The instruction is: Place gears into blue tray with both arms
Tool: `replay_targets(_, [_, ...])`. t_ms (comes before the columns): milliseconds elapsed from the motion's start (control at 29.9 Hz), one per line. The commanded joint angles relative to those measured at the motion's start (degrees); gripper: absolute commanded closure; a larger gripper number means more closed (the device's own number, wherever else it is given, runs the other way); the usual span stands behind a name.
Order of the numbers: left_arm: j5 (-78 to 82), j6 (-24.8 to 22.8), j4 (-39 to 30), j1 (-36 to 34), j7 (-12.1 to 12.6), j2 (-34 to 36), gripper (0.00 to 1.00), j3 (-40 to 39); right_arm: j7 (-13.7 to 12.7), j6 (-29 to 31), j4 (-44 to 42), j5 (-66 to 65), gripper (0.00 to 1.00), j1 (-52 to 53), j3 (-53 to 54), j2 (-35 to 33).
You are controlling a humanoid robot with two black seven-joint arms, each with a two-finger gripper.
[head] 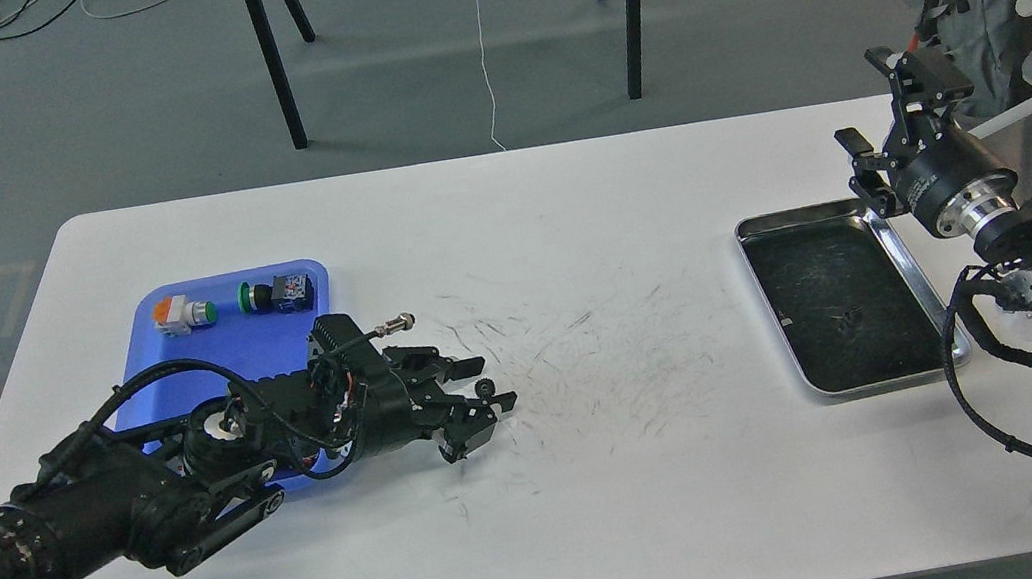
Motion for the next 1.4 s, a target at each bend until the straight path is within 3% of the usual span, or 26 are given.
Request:
replay_targets(0, [0.4, 0.8, 0.4, 0.3, 0.0, 0.2, 0.43, 0.0, 0.0, 0.0, -0.1, 0.0, 0.06, -0.1, -0.2, 0.0])
replay_targets(401, [0.8, 2.4, 0.5, 0.8, 0.0, 0.0, 0.59, 0.8, 0.0, 0.0, -0.1, -0.1, 0.06, -0.4, -0.3, 0.0])
replay_targets(736, [0.5, 2.4, 0.5, 0.8, 0.0, -0.3, 0.63, 0.8, 0.0, 0.0, 0.0, -0.2, 0.06, -0.5, -0.3, 0.0])
replay_targets(803, [0.4, 2.3, 1.0, 0.8, 0.0, -0.4, 0.73, 0.8, 0.0, 0.0, -0.1, -0.3, 0.06, -0.4, -0.4, 0.0])
replay_targets(1371, [-0.2, 2.2, 1.9, 1.0, 0.0, -0.4, 0.88, 0.7, 0.0, -0.6, -0.1, -0.4, 0.06, -0.5, -1.9, 0.1])
